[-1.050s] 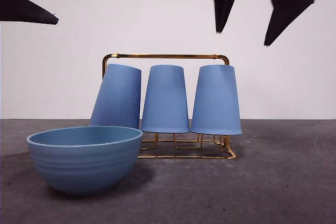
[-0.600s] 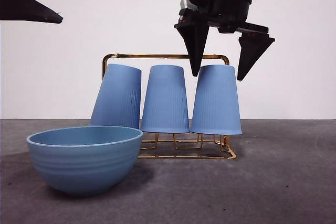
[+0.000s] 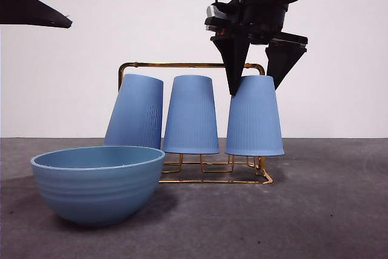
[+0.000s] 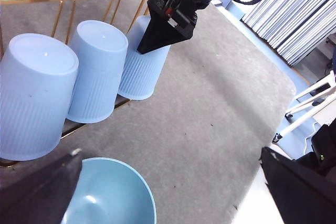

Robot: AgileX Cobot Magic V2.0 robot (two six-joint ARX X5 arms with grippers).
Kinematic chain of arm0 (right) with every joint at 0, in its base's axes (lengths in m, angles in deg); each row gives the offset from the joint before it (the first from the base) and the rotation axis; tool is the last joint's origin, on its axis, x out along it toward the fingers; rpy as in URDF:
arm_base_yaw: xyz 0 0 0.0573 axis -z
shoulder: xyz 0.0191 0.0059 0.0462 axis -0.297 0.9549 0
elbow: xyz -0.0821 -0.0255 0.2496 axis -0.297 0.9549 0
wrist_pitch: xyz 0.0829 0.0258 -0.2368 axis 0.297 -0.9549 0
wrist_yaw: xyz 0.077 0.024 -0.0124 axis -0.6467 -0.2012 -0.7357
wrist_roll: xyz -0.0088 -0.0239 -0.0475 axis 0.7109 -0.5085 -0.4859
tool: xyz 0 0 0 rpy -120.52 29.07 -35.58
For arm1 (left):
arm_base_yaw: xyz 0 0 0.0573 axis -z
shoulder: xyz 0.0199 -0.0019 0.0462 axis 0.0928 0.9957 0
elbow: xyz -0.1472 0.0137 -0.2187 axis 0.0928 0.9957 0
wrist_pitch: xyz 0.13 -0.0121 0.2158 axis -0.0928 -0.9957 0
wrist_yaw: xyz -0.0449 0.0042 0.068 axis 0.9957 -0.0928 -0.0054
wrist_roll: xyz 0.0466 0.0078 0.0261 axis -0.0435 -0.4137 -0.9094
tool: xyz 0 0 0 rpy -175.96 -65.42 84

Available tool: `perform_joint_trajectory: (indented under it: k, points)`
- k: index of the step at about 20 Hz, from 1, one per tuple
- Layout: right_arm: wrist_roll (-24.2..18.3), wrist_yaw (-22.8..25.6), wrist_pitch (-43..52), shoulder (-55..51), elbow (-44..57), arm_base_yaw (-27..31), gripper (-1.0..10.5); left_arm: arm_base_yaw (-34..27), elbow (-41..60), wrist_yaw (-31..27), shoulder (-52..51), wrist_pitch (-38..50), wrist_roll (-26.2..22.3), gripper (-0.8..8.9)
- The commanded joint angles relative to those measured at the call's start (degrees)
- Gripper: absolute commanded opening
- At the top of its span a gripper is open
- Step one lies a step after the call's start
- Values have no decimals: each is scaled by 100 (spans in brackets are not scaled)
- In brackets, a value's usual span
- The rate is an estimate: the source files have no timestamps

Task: Right arm lift cup from the cupboard, then place it on the right of the bowl

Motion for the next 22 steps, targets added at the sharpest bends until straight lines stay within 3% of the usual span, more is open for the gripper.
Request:
perform_joint_trajectory:
  k: [1,16,22]
  points:
    - [83,44,-24,76,-221,-28,255,26,-105,26,42,42,-61,588]
    - [68,-4,-291,-1628,-190,-33,252,96,-105,-22,557,-26,-107,585]
    - [66,-157,42,-2549,660,-35,252,96,-105,-22,732,-24,-107,585]
